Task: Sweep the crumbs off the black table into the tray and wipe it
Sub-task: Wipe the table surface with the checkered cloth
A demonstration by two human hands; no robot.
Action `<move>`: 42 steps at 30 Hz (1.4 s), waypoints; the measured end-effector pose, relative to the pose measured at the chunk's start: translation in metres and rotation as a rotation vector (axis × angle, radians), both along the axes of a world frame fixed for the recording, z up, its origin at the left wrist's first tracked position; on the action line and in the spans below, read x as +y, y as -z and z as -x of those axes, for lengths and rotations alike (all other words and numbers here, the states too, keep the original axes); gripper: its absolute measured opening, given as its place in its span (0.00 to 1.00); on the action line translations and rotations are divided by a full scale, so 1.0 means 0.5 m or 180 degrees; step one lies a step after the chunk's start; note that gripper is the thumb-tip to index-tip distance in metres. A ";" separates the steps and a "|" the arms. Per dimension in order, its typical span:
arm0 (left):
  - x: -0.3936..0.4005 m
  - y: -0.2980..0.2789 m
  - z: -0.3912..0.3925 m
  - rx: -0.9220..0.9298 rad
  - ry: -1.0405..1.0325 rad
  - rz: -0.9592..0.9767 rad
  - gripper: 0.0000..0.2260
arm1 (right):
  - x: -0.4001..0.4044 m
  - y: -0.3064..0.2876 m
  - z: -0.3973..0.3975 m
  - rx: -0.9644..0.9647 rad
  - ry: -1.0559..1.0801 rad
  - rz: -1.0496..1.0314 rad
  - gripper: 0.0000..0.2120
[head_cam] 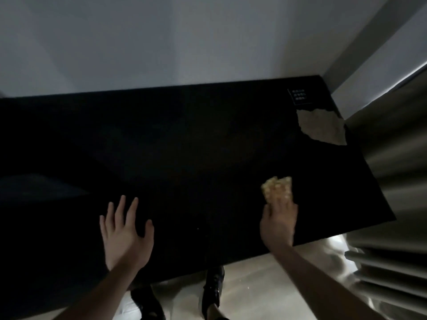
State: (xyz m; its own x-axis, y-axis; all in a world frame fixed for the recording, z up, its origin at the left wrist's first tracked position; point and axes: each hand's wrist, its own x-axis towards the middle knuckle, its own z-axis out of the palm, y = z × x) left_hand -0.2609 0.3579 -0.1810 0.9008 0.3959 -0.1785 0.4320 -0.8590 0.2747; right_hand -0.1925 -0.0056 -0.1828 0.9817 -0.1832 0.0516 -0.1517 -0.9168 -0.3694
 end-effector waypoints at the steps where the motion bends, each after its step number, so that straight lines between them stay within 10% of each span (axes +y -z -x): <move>1: -0.001 -0.001 0.000 0.0002 -0.0031 0.0004 0.32 | 0.053 0.002 0.013 -0.0176 -0.0415 -0.0219 0.28; 9: -0.007 -0.003 -0.002 -0.0131 -0.0052 -0.0017 0.33 | 0.290 0.009 0.124 0.0242 -0.2199 -0.0911 0.35; 13: -0.011 -0.012 -0.004 -0.0056 -0.0106 0.0037 0.33 | 0.134 -0.049 0.028 0.0171 -0.0966 -0.2250 0.24; 17: -0.003 -0.012 -0.002 -0.0047 -0.0103 0.0012 0.34 | -0.174 -0.028 -0.063 -0.0485 -0.0098 -0.1084 0.21; 25: -0.014 -0.008 -0.003 -0.0042 -0.0109 -0.0019 0.33 | -0.354 -0.003 -0.144 0.0800 0.1326 0.0057 0.37; 38: -0.008 -0.009 -0.006 0.0053 -0.0089 -0.0035 0.33 | 0.290 0.033 -0.049 0.0621 -0.2692 -0.0432 0.29; 42: -0.006 -0.011 -0.008 0.0093 -0.0100 -0.0042 0.33 | 0.253 0.000 -0.106 0.0228 -0.2068 -0.1439 0.27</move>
State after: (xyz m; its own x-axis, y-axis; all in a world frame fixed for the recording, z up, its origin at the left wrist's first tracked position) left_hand -0.2571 0.3548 -0.1754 0.8824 0.4263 -0.1991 0.4664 -0.8484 0.2504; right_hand -0.1397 0.1209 -0.1830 0.8974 0.4393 0.0416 0.3247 -0.5934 -0.7365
